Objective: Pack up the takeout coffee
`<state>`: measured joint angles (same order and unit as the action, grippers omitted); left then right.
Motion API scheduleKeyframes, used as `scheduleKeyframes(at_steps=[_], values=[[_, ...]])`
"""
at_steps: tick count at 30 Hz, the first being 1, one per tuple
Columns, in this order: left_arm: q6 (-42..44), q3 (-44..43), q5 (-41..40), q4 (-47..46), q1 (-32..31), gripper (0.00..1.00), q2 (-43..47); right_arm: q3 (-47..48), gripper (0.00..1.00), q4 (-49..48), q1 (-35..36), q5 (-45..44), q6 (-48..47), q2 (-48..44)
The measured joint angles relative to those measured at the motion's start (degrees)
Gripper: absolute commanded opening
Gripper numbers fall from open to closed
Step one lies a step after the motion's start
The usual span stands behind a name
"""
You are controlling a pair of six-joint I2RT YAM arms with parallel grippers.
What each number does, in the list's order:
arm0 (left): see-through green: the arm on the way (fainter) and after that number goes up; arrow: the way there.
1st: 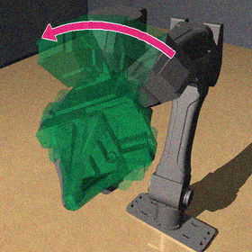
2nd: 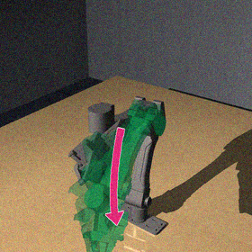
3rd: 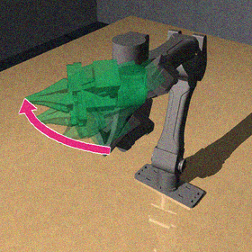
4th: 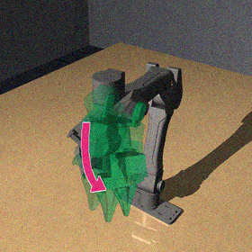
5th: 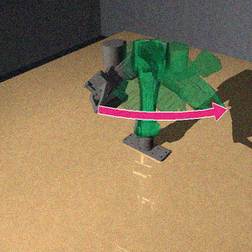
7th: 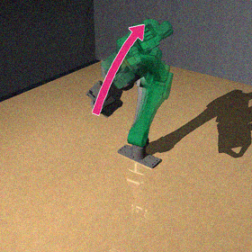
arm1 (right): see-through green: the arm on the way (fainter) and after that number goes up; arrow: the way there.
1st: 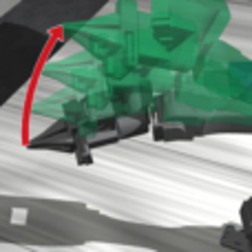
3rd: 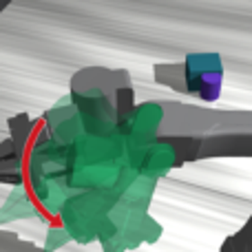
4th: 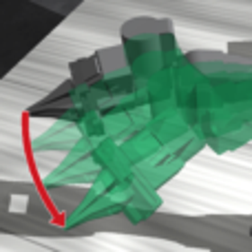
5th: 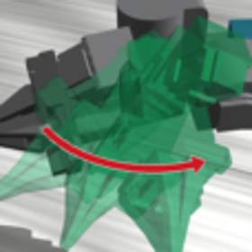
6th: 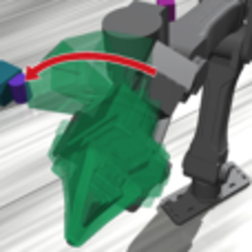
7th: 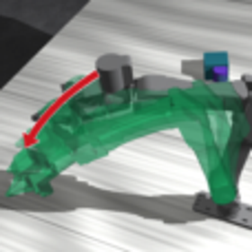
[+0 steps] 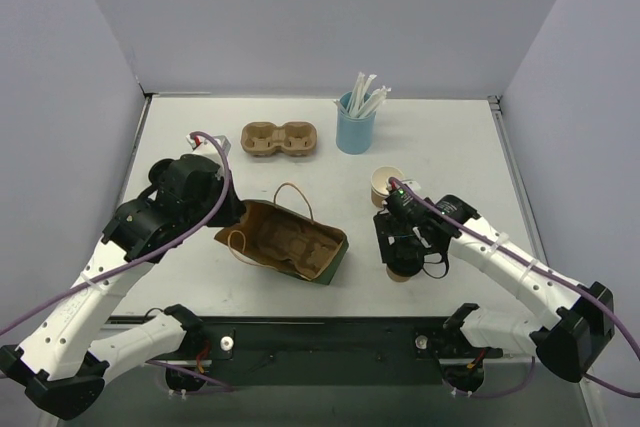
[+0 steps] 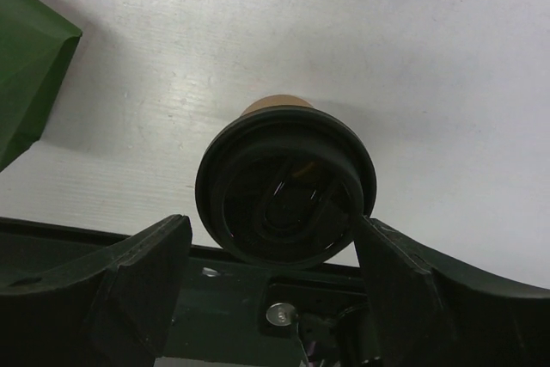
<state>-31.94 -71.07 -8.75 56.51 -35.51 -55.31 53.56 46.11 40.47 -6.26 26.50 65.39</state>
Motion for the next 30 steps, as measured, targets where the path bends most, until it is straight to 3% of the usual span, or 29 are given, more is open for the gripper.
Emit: scheduleKeyframes(at_steps=[30], values=[[0.0, 0.0, 0.0, 0.0, 0.4, 0.0, 0.2, 2.6, 0.79, 2.9, -3.9, 4.4, -4.2, 5.2]])
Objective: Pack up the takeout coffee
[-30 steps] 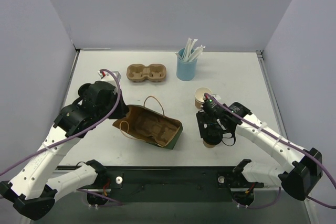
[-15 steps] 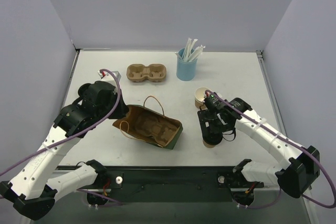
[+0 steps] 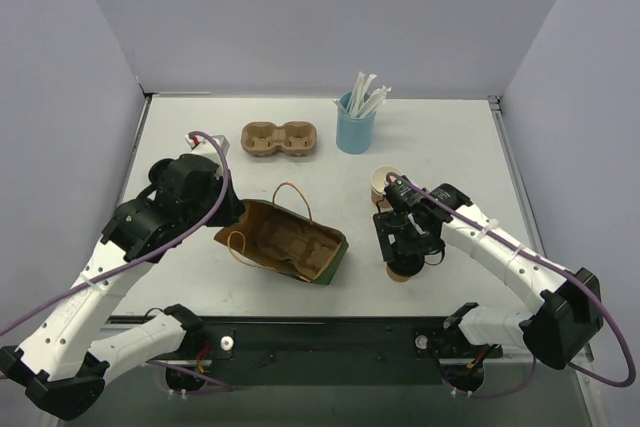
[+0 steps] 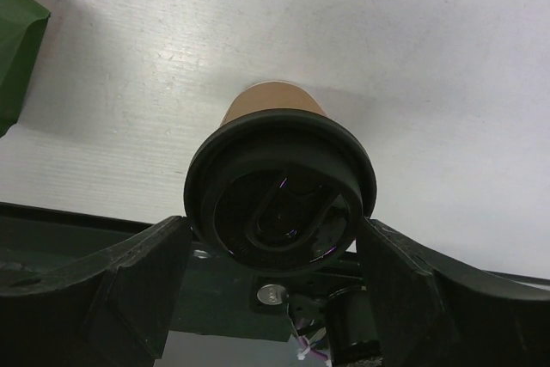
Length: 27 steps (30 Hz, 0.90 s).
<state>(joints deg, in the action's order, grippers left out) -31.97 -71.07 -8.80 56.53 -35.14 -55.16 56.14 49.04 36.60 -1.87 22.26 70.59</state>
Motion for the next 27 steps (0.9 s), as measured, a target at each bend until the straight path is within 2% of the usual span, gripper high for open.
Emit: scheduleKeyframes(at_steps=[27], values=[[-0.6, 0.3, 0.0, 0.0, 0.0, 0.0, 0.6, -0.1, 0.81, 0.0, -1.8, -1.3, 0.2, 0.4]])
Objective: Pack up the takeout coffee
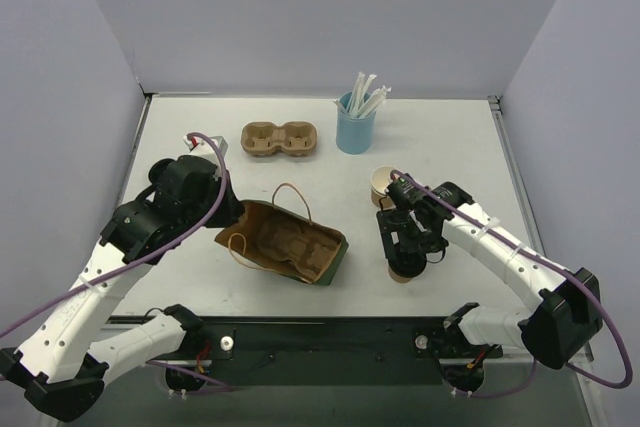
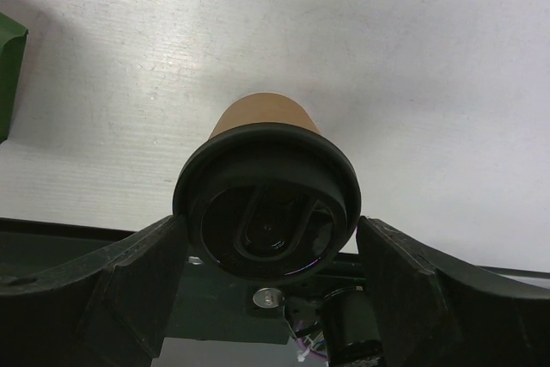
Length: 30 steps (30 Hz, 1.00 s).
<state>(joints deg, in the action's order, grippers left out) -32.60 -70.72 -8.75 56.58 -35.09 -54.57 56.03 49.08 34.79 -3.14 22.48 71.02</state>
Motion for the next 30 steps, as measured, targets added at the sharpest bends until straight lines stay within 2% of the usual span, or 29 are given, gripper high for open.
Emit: scheduleKeyframes(at_steps=[22, 30], values=[[-0.3, 0.0, 0.0, -0.2, 0.0, 0.0, -0.6, -1.2, 0.77, -0.4, -1.4, 2.2, 0.2, 1.0], [-0.3, 0.0, 0.0, -0.2, 0.0, 0.0, -0.7, -1.2, 0.67, -0.8, -1.8, 2.8, 0.4, 0.9]])
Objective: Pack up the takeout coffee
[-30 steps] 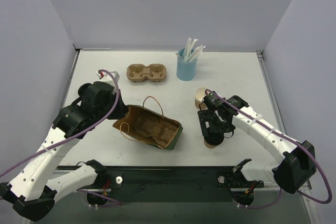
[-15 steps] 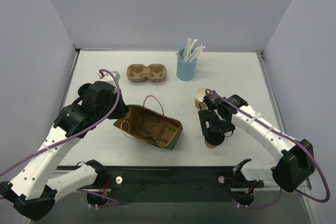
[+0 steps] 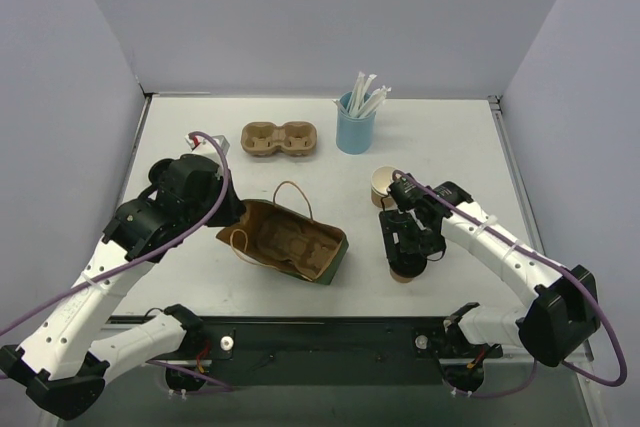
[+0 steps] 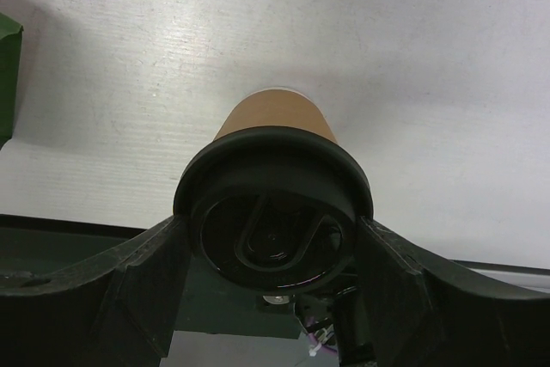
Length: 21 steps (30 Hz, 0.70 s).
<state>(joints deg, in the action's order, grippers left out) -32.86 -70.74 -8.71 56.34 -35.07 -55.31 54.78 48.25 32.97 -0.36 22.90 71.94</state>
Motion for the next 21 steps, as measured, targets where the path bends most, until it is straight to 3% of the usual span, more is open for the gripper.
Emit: scheduleKeyframes(at_steps=[7, 10, 21], values=[[-0.8, -0.1, -0.7, 0.0, 0.0, 0.0, -0.4, 0.5, 0.61, 0.4, -0.4, -0.5, -0.9, -0.6], [-1.8, -0.6, -1.0, 0.0, 0.0, 0.0, -1.1, 5.2, 0.61, 2.2, -0.7, -1.3, -3.3, -0.6], [-9.3, -5.4, 1.4, 0.5, 0.0, 0.0, -6.3, 44.2, 0.6, 4.6, -0.2, -1.4, -17.2, -1.1]])
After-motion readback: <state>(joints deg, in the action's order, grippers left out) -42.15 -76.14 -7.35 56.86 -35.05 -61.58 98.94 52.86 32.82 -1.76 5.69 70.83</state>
